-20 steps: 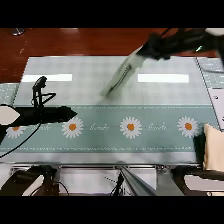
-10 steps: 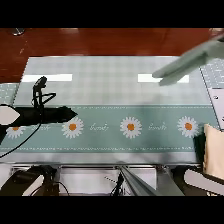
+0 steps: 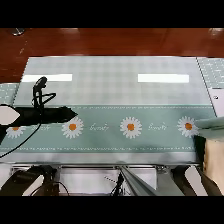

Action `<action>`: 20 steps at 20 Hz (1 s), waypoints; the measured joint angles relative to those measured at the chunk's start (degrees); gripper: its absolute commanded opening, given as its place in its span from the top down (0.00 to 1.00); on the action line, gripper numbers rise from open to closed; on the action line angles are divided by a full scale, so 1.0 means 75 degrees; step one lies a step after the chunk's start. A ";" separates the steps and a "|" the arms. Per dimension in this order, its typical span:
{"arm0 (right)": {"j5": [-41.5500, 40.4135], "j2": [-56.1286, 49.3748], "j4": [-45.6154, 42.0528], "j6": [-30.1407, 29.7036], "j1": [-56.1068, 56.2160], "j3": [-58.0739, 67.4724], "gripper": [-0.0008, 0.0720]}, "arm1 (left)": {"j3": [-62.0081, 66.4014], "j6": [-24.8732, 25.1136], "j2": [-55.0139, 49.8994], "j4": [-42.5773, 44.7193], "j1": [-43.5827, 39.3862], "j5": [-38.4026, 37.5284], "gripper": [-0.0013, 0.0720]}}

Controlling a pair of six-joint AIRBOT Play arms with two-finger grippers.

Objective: Fold the shirts.

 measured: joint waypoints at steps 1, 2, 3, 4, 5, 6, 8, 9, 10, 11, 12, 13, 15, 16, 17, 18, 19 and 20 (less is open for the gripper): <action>0.0000 0.0318 -0.0361 0.0015 -0.0300 -0.0323 0.92 | 0.0000 0.0003 0.0003 -0.0003 0.0000 0.0000 0.96; 0.0015 0.0638 -0.0729 0.0020 -0.0592 -0.0624 0.68 | 0.0000 0.0003 0.0003 0.0000 0.0000 0.0006 0.96; 0.0012 0.0956 -0.1183 0.0044 -0.0892 -0.0927 0.36 | -0.0003 0.0003 0.0003 -0.0003 0.0000 0.0012 0.96; 0.0015 0.1207 -0.1591 0.0044 -0.1148 -0.1189 0.11 | 0.0000 0.0003 0.0003 -0.0003 0.0000 0.0032 0.96; 0.0015 0.1419 -0.1955 0.0038 -0.1381 -0.1434 0.12 | -0.0003 0.0003 0.0003 -0.0003 0.0000 0.0038 0.96; 0.0015 0.1553 -0.2192 0.0044 -0.1536 -0.1612 0.13 | -0.0003 0.0003 0.0003 -0.0003 0.0000 0.0079 0.96; -0.0050 0.1661 -0.2267 0.0041 -0.1751 -0.1848 0.15 | 0.0000 0.0020 0.0003 -0.0003 0.0000 0.0195 0.96; -0.0201 0.1644 -0.2095 0.0006 -0.1807 -0.1912 0.21 | 0.0020 0.0093 0.0000 0.0000 0.0003 0.0297 0.96; -0.0417 0.1591 -0.1734 -0.0073 -0.1853 -0.1955 0.54 | 0.0099 0.0216 -0.0012 0.0000 0.0020 0.0370 0.96; -0.0688 0.1512 -0.1198 -0.0178 -0.1883 -0.1979 0.91 | 0.0248 0.0326 -0.0047 -0.0003 0.0058 0.0466 0.96; -0.1029 0.1405 -0.0408 -0.0358 -0.1897 -0.1990 0.96 | 0.0504 0.0417 -0.0114 -0.0003 0.0134 0.0530 0.96; -0.1431 0.1265 0.0612 -0.0629 -0.1915 -0.1999 0.96 | 0.0857 0.0484 -0.0221 0.0000 0.0219 0.0577 0.96; -0.2294 0.0935 0.2795 -0.1169 -0.1740 -0.2011 0.96 | 0.1871 0.0568 -0.0595 -0.0026 0.0344 0.0632 0.96; -0.2751 0.0758 0.3847 -0.1443 -0.1416 -0.2014 0.96 | 0.2492 0.0606 -0.0845 -0.0082 0.0353 0.0635 0.96; -0.3153 0.0589 0.4572 -0.1682 -0.0933 -0.2014 0.96 | 0.3232 0.0615 -0.1189 -0.0102 0.0312 0.0554 0.96; -0.3570 0.0399 0.5050 -0.1888 -0.0210 -0.2014 0.96 | 0.3958 0.0641 -0.1550 -0.0119 0.0207 0.0425 0.96; -0.3926 0.0207 0.5278 -0.2043 0.0638 -0.2020 0.96 | 0.4698 0.0688 -0.1935 -0.0166 0.0058 0.0256 0.96; -0.4281 -0.0032 0.5292 -0.2159 0.1684 -0.2020 0.96 | 0.5310 0.0699 -0.2285 -0.0102 -0.0108 0.0076 0.96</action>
